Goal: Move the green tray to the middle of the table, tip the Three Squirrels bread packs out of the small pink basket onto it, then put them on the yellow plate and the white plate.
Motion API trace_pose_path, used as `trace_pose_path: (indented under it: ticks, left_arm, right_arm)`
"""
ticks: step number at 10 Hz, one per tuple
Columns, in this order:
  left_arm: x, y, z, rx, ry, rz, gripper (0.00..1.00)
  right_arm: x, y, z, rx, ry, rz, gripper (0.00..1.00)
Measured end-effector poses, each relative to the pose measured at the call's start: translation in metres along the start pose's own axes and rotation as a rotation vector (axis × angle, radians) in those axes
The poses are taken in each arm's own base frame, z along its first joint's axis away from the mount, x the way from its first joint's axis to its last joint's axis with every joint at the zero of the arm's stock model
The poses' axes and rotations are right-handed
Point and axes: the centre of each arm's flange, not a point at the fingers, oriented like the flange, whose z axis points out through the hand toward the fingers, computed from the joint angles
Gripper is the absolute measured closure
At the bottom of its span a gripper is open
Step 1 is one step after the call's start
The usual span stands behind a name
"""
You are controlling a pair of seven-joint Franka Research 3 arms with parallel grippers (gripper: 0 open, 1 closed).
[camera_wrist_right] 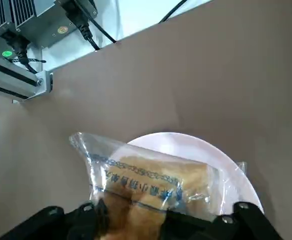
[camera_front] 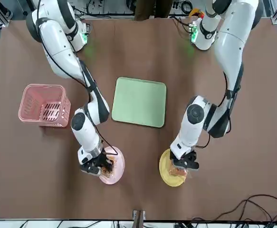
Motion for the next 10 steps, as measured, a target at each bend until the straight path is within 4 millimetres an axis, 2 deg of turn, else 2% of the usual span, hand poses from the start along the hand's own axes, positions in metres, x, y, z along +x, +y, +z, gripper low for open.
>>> trace_pose_path:
  ticks: [1,2,3,4,5,9,10]
  left_arm:
    - [-0.003,0.001,0.009,-0.006,-0.005,0.0,0.41]
    - [-0.007,0.003,0.018,-0.01,-0.012,0.001,0.4]
    - [-0.01,0.004,0.023,-0.012,-0.017,0.0,0.37]
    - [-0.011,0.005,0.026,-0.014,-0.019,0.001,0.33]
    - [-0.011,0.005,0.026,-0.017,-0.015,0.0,0.22]
    - [-0.011,0.006,0.027,-0.022,-0.009,-0.001,0.13]
    - [-0.01,0.006,0.027,-0.023,-0.008,-0.002,0.12]
  right_arm:
    - [-0.001,0.001,0.001,-0.001,-0.002,-0.001,0.51]
    - [-0.001,0.001,0.002,-0.002,-0.003,-0.002,0.48]
    - [-0.001,0.001,0.002,-0.002,-0.003,-0.003,0.4]
    - [-0.001,0.001,0.002,-0.002,-0.003,-0.006,0.24]
    - [-0.001,0.001,0.002,-0.002,-0.003,-0.008,0.13]
    - [-0.011,0.006,0.01,-0.022,-0.033,-0.013,0.02]
    - [-0.014,0.007,0.012,-0.033,-0.051,-0.015,0.02]
